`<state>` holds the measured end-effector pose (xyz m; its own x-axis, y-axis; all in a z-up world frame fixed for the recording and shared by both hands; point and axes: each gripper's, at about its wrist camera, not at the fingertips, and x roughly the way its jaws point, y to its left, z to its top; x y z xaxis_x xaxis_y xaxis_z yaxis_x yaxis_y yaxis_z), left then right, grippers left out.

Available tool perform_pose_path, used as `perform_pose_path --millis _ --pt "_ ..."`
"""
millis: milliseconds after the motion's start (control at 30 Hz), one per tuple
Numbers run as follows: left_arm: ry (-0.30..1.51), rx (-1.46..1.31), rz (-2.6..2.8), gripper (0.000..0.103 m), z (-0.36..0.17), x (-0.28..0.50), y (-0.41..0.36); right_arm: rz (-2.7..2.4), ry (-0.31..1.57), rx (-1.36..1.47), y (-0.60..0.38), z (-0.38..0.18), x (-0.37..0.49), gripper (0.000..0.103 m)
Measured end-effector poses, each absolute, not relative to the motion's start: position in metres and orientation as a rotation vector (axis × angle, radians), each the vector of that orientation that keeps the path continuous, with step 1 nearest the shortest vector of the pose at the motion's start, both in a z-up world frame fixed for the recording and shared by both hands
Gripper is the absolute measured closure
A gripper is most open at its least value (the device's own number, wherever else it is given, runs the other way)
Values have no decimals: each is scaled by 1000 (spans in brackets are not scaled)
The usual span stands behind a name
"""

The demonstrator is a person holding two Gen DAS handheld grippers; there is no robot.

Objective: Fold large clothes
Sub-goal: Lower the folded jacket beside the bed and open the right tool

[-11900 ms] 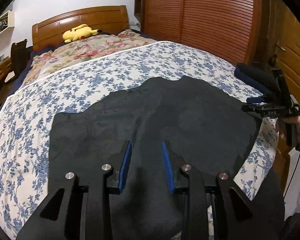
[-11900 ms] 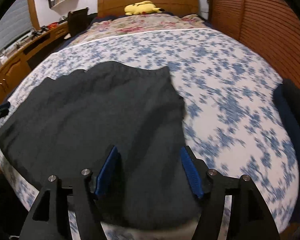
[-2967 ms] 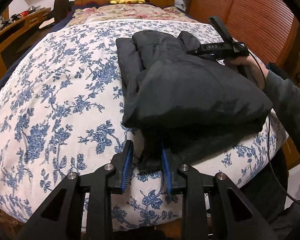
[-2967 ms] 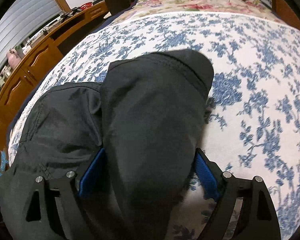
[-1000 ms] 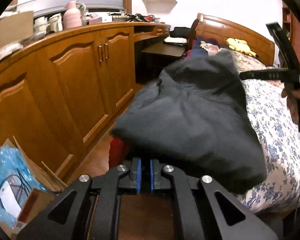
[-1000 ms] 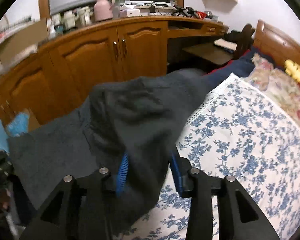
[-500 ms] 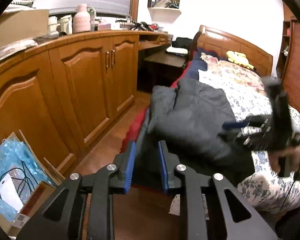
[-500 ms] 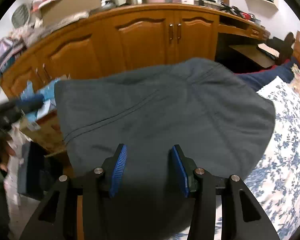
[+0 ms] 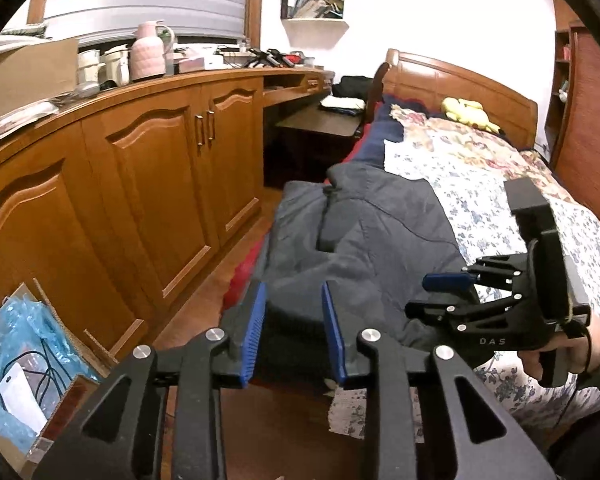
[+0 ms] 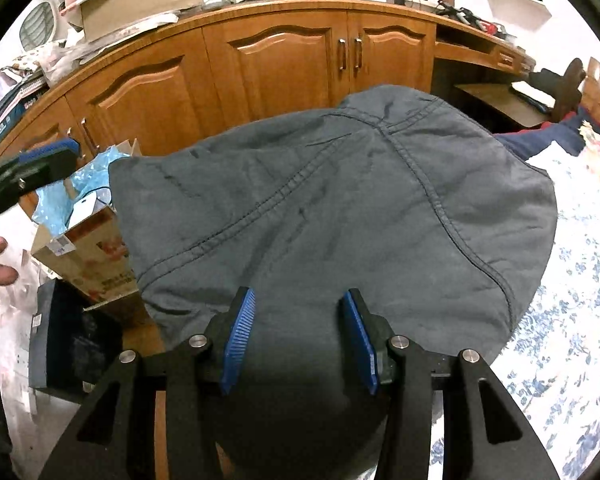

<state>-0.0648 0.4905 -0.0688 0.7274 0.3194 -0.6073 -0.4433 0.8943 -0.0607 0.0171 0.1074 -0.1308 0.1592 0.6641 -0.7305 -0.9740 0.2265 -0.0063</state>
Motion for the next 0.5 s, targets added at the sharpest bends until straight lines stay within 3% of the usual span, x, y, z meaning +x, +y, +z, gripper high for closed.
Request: perform_pose_path --millis 500 --pt "750 -182 399 72 -116 -12 462 1250 675 -501 58 -120 26 55"
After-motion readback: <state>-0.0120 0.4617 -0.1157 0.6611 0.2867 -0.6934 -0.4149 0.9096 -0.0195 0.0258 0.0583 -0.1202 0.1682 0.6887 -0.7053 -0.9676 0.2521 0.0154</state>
